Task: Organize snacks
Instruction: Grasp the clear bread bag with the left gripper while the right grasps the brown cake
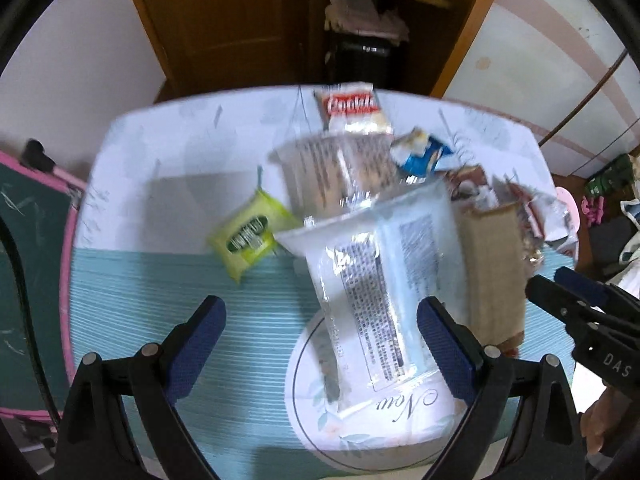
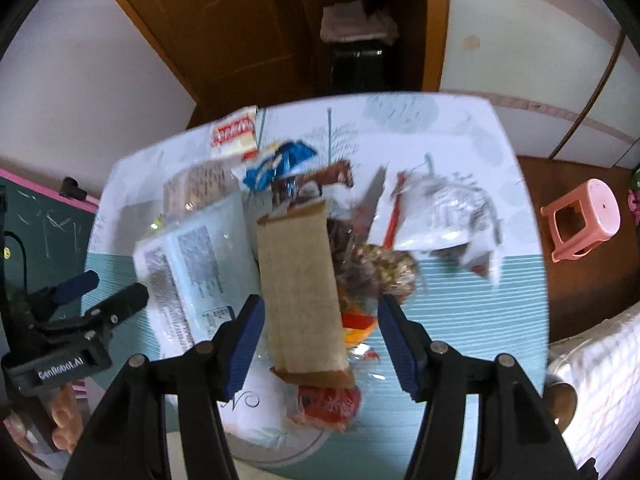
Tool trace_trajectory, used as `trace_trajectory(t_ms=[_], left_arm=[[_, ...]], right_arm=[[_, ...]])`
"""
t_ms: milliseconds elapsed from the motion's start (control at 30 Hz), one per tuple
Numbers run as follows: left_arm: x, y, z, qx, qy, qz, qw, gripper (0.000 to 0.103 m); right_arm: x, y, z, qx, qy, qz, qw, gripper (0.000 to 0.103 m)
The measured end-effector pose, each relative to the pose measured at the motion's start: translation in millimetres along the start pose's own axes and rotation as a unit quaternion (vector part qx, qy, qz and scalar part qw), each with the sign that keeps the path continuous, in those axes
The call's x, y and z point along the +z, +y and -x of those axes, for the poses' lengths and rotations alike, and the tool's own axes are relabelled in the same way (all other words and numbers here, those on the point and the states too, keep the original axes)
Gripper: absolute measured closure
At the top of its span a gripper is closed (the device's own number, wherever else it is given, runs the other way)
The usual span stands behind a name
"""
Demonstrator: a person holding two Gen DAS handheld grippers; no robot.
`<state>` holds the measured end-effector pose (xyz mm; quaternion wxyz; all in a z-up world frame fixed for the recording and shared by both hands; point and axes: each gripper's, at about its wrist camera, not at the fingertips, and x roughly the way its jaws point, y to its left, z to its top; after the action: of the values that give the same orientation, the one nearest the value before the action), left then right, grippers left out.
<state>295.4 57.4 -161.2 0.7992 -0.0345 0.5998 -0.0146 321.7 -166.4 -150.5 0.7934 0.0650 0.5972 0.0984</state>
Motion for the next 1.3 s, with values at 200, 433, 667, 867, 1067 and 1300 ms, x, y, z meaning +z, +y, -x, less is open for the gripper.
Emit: trace_trajectory(t_ms=[200, 433, 667, 867, 1067, 1300], left_arm=[[-5, 4, -26, -0.036, 0.014, 0.021, 0.9990, 0.007], [-6, 2, -45, -0.085, 0.032, 0.037, 0.9952, 0.024], [-8, -8, -54, -0.146, 0.046, 0.048, 0.9870, 0.049], [-12, -18, -33, -0.145, 0.001, 0.031, 0.9889, 0.079], [-20, -33, 4, -0.119, -0.037, 0.005, 0.9922, 0.091], [-43, -37, 70, -0.113, -0.079, -0.026, 0.9901, 0.091]], right_arm=[[-3, 14, -26, 0.006, 0.023, 0.010, 1.000, 0.044], [-8, 23, -44, -0.016, 0.026, 0.035, 0.999, 0.044], [-15, 24, -43, -0.023, 0.004, 0.051, 0.998, 0.050], [-23, 32, -38, -0.026, -0.012, 0.070, 0.997, 0.051], [-28, 44, -15, -0.015, -0.037, 0.085, 0.996, 0.051], [-41, 54, 32, 0.012, -0.067, 0.097, 0.993, 0.051]])
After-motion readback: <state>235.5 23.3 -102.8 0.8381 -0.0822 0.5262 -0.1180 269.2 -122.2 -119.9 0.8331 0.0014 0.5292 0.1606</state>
